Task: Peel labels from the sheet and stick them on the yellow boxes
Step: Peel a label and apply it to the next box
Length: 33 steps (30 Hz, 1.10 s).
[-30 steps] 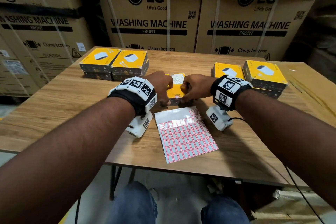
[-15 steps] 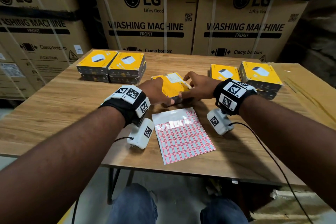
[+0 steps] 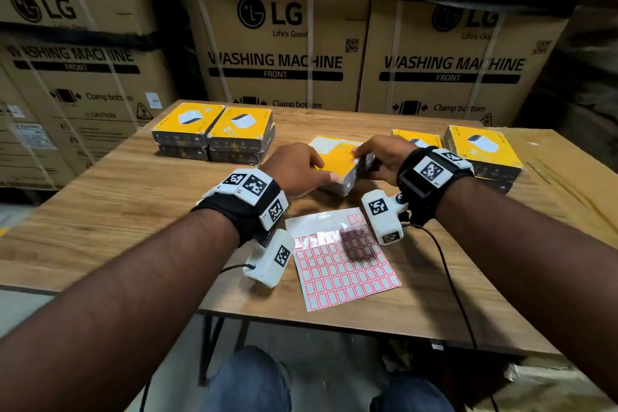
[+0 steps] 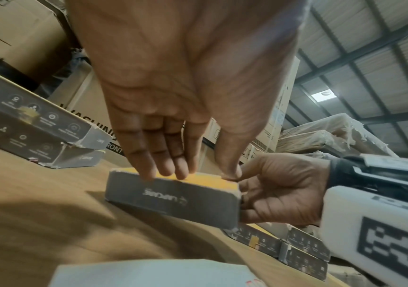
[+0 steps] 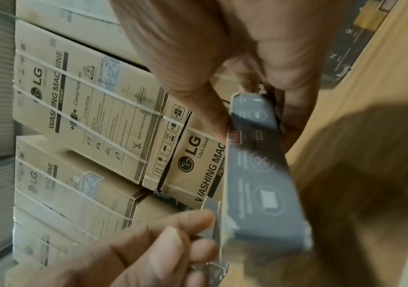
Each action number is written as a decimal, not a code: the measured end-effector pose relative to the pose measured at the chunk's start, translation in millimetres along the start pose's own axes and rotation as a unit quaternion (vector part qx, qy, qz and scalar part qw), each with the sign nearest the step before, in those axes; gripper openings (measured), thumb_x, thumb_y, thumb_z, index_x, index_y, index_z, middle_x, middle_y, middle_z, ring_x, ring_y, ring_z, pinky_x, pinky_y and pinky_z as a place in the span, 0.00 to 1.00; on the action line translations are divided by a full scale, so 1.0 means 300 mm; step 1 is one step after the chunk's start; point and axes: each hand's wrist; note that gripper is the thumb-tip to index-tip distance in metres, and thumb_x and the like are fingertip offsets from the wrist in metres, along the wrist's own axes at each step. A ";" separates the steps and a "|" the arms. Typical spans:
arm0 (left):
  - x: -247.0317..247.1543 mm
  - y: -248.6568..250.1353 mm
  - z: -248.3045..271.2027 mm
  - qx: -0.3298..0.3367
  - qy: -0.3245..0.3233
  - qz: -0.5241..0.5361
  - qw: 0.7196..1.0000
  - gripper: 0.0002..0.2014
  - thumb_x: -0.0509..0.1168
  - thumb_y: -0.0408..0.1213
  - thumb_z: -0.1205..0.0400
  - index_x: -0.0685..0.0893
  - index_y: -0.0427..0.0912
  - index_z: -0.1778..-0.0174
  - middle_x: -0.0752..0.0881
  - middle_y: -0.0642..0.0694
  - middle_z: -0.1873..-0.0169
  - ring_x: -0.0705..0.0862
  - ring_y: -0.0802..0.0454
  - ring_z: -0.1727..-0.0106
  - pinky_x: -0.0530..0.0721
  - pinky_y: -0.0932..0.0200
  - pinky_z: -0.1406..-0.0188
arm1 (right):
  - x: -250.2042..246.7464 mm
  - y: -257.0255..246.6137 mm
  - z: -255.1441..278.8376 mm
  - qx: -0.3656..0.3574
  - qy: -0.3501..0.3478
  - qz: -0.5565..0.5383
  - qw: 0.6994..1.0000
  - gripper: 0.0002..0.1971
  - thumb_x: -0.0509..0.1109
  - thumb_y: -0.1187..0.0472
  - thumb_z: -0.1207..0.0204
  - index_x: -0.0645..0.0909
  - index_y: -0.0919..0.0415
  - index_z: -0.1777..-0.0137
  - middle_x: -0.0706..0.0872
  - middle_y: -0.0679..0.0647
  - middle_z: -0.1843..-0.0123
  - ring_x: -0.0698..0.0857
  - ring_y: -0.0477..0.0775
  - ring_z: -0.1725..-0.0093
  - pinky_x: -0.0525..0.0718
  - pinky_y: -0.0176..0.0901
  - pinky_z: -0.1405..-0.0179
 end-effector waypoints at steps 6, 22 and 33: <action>-0.029 -0.085 -0.032 -0.024 0.105 -0.026 0.994 0.24 0.72 0.55 0.24 0.82 0.47 0.35 0.80 0.40 0.37 0.79 0.42 0.35 0.79 0.49 0.34 | -0.044 -0.002 0.014 0.018 -0.132 -0.065 0.989 0.04 0.65 0.72 0.21 0.82 0.67 0.52 0.86 0.61 0.57 0.87 0.59 0.56 0.88 0.56 0.43; -0.057 -0.062 -0.022 -0.210 -0.024 0.456 0.864 0.09 0.67 0.39 0.16 0.82 0.38 0.44 0.82 0.47 0.63 0.84 0.56 0.63 0.90 0.60 0.63 | -0.021 -0.013 0.061 -0.206 -0.066 0.338 0.916 0.28 0.76 0.40 0.28 0.77 0.54 0.34 0.82 0.53 0.38 0.81 0.52 0.40 0.82 0.50 0.39; -0.045 -0.052 0.001 -0.203 -0.097 0.321 0.920 0.12 0.59 0.41 0.11 0.79 0.35 0.43 0.84 0.40 0.58 0.86 0.53 0.68 0.88 0.63 0.74 | 0.019 0.022 0.106 -0.291 -0.090 0.562 0.769 0.28 0.79 0.53 0.28 0.75 0.56 0.30 0.80 0.55 0.31 0.78 0.57 0.34 0.79 0.47 0.40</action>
Point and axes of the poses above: each hand's wrist, its own z-axis away from the middle knuckle, its own x-axis out of the palm, y = z × x
